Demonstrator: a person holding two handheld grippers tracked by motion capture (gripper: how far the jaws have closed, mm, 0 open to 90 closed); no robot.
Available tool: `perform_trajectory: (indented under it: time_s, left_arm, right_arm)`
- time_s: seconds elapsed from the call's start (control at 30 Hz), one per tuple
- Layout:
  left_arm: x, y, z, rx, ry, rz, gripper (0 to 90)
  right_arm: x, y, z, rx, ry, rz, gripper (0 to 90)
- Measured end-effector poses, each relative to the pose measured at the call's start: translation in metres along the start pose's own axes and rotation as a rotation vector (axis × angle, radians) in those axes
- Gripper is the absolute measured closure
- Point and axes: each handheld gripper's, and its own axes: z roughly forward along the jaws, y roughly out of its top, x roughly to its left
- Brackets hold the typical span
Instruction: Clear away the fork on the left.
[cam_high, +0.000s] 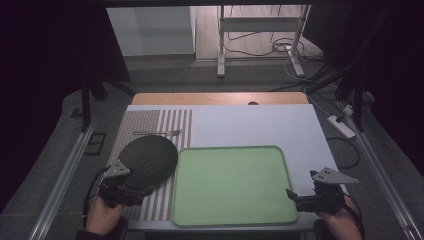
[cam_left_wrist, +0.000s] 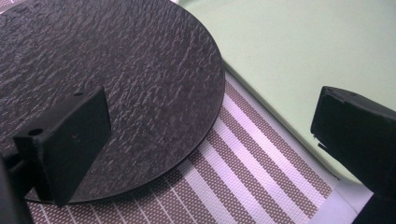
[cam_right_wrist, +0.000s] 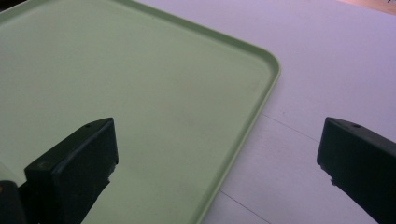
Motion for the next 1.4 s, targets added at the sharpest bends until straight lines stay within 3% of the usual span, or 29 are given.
perform_trajectory:
  time_s: [0.23,0.67,0.97,1.2,1.4]
  left_arm:
    - [0.011,0.003,0.005,-0.009,-0.029,-0.024,0.0]
    - [0.024,0.012,0.017,0.011,-0.035,-0.039,0.0]
    - [0.035,0.024,0.027,0.028,-0.011,-0.014,0.0]
    - [0.053,0.035,0.037,0.036,-0.007,-0.051,0.0]
    - [0.062,0.046,0.046,0.034,-0.005,-0.055,0.0]
  right_arm:
    - [0.000,0.000,0.000,0.001,0.006,-0.002,0.0]
    - [0.000,0.000,0.000,0.003,0.012,-0.004,0.0]
    - [0.000,0.000,0.001,0.002,0.013,-0.006,0.0]
    - [0.000,0.000,0.001,0.003,0.011,-0.005,0.0]
    - [-0.001,0.000,0.001,0.006,0.011,-0.003,0.0]
